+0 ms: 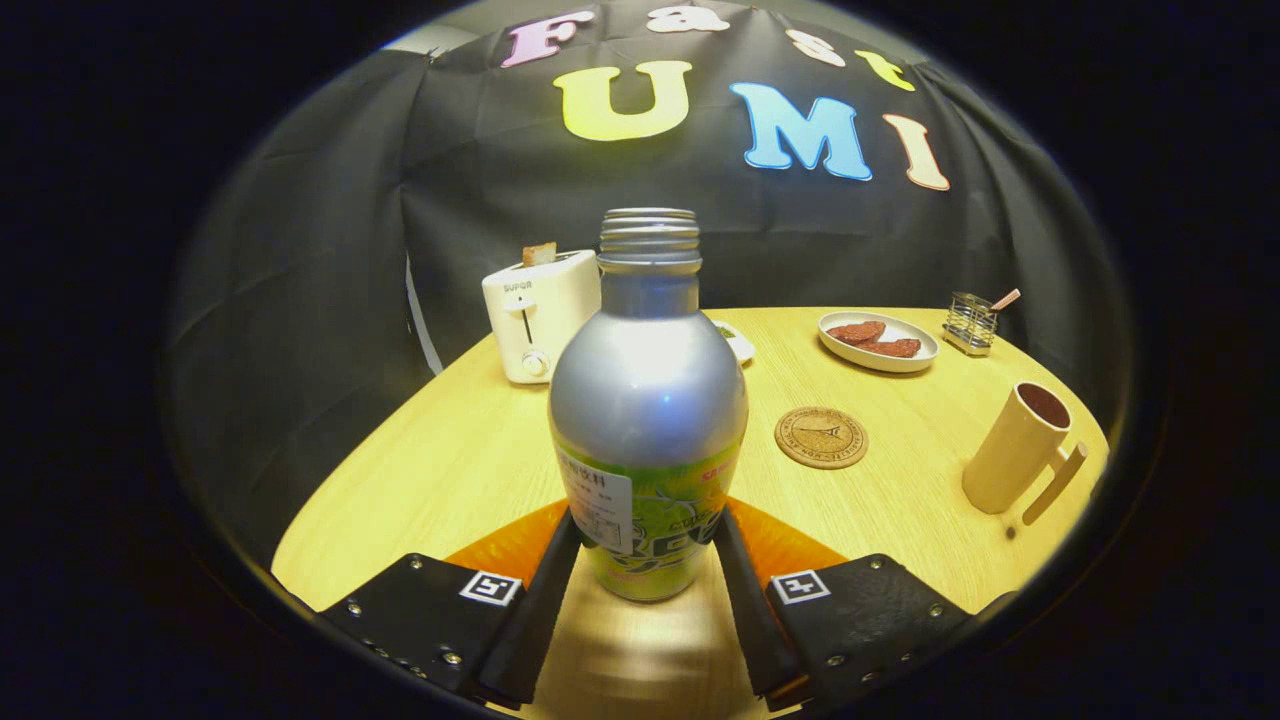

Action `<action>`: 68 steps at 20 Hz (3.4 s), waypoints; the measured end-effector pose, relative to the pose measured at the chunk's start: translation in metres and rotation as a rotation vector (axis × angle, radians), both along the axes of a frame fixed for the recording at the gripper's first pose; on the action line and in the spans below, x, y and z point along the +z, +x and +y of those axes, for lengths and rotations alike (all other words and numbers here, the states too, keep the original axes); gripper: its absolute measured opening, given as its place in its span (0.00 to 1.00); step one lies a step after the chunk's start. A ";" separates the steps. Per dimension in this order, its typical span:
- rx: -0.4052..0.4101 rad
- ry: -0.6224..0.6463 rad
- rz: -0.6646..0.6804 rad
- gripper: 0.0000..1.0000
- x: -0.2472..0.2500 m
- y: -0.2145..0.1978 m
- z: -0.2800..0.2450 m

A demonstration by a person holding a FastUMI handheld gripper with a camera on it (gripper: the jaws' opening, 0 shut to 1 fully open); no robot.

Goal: Take the bottle from table, then pour the juice into the cup, finally place the bottle on the coaster

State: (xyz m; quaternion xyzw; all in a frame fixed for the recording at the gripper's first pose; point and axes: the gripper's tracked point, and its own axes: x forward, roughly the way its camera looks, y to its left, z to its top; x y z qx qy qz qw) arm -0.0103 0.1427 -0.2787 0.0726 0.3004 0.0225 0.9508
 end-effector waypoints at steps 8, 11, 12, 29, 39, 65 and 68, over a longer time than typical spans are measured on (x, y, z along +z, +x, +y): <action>-0.120 0.129 0.005 0.73 0.035 0.004 -0.049; -0.183 0.158 -0.009 0.73 0.047 0.008 -0.071; -0.202 0.167 -0.010 0.73 0.048 0.008 -0.079; -0.367 0.597 -0.011 0.73 0.045 0.015 -0.136; -0.475 0.865 0.032 0.74 0.027 0.007 -0.150; -0.549 1.336 0.181 0.73 0.019 0.012 -0.130; -0.563 1.368 0.191 0.73 0.022 0.011 -0.130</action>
